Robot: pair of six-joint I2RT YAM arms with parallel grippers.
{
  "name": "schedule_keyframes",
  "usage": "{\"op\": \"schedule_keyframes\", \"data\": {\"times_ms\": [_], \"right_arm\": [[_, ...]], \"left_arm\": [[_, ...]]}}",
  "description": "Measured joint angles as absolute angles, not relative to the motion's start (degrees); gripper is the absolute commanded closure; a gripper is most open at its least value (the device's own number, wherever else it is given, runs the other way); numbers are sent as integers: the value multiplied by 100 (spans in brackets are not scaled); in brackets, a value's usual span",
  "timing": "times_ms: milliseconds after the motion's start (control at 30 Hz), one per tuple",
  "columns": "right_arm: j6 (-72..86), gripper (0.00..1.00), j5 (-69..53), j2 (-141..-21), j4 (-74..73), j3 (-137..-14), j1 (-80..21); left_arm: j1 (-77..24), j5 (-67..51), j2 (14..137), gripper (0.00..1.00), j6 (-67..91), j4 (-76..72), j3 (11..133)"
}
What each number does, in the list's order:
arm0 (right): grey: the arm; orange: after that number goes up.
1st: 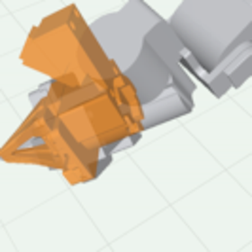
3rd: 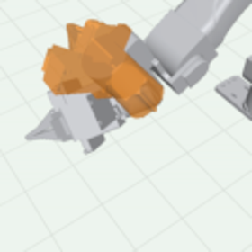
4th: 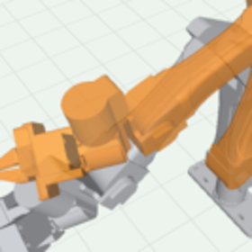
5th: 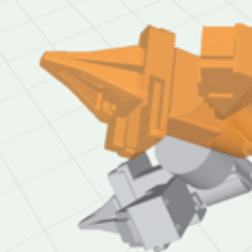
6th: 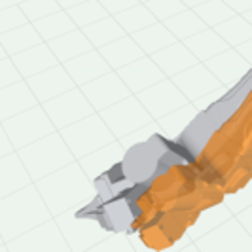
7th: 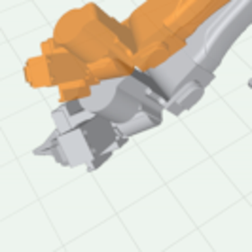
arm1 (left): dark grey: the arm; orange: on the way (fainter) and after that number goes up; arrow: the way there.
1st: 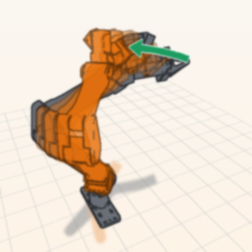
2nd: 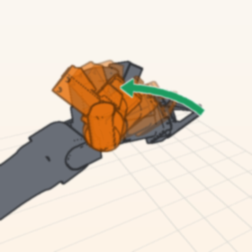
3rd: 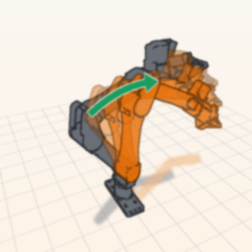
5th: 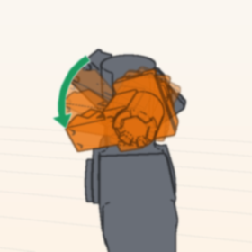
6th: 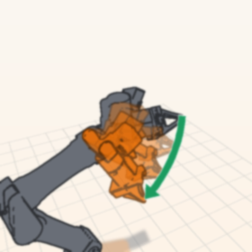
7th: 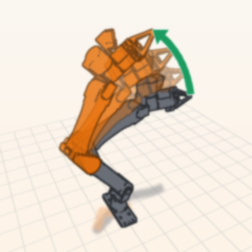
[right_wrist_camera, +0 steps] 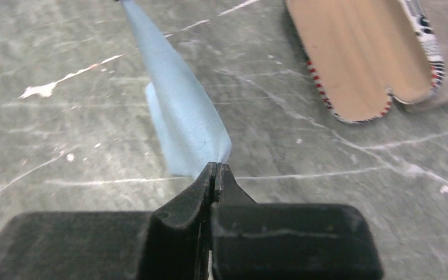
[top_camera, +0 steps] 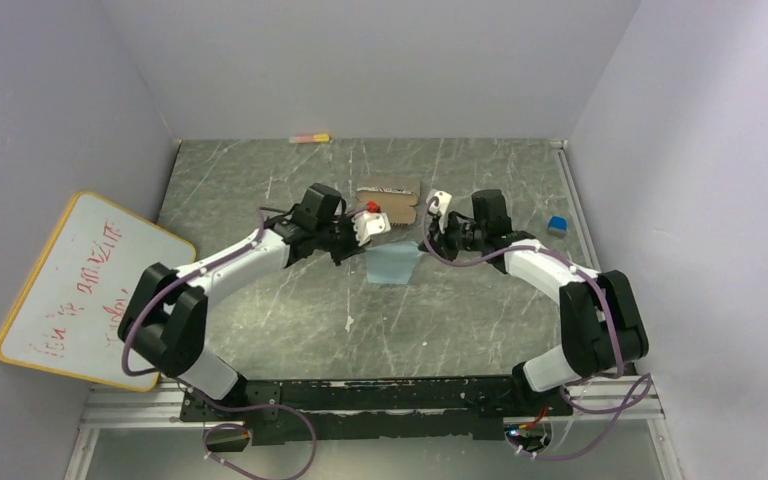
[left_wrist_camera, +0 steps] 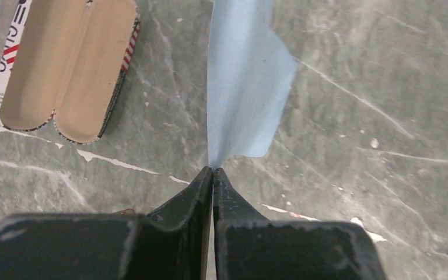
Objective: Organize the sunglasses
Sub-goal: Adjust the glasses cleaning cloth at the center of the board.
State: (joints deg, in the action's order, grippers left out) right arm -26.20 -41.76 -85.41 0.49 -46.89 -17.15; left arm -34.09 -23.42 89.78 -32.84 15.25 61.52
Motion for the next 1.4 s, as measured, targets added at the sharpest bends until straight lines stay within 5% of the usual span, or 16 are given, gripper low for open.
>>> {"op": "schedule_keyframes", "data": {"times_ms": [867,1400], "right_arm": [[-3833,100,-5909,-5966,-1649,-4010,-1717],[-3072,100,-5527,-7262,-849,-3913,-1723]], "left_arm": [[-3413,-4128,7332,93,-4123,2578,5623],[-3411,-3568,8589,95,-3682,2351,5892]]}}
